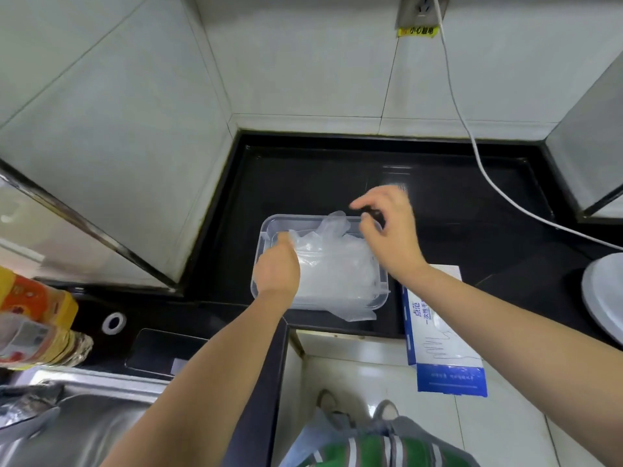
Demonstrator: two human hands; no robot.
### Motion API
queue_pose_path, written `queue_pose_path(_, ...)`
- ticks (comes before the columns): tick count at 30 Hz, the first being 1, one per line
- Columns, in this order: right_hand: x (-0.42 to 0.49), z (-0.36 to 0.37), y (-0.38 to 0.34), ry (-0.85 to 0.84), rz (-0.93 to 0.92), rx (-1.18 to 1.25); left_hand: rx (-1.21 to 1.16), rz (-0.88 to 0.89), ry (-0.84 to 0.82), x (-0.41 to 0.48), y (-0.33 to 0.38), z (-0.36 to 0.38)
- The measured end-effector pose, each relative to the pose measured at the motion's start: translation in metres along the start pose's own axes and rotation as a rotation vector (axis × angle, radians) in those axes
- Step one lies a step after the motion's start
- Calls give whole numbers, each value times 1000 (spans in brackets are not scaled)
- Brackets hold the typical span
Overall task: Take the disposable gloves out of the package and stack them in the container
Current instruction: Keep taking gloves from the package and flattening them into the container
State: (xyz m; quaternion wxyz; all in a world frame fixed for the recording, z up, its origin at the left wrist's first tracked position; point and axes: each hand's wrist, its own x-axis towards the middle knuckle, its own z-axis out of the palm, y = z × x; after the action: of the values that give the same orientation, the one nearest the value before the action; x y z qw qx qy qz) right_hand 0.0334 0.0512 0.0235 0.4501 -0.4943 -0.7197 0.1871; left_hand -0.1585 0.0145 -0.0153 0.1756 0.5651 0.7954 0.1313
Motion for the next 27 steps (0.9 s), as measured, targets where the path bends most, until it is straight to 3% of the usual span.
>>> queue_pose_path(1, -2, 8, -5, -92, -87, 8, 41, 9, -16, 1, 1, 0)
queue_pose_path(3, -10, 25, -12, -360, -57, -11, 106, 17, -11, 5, -1, 4)
queue_pose_path(6, -23, 47, -1, -761, 205, -282, 144, 37, -61, 8, -4, 9)
queue_pose_path(9, -34, 58, 13, -963, 410, -390, 170, 75, -45, 11, -6, 18)
queue_pose_path(12, -37, 69, 19, -1002, 448, -379, 165, 277, 124, 13, -3, 25)
queue_pose_path(15, -33, 75, 19, -1012, 476, -355, 107, 468, 10, 15, 10, 32)
queue_pose_path(18, -32, 78, 22, -1026, 547, -307, 87, 277, -303, 22, 9, 48)
queue_pose_path(21, -34, 79, 28, -1016, 620, -279, 98, 119, -502, 32, -6, 62)
queue_pose_path(27, -28, 72, 29, -987, 733, -128, -42, -24, -589, 46, -20, 68)
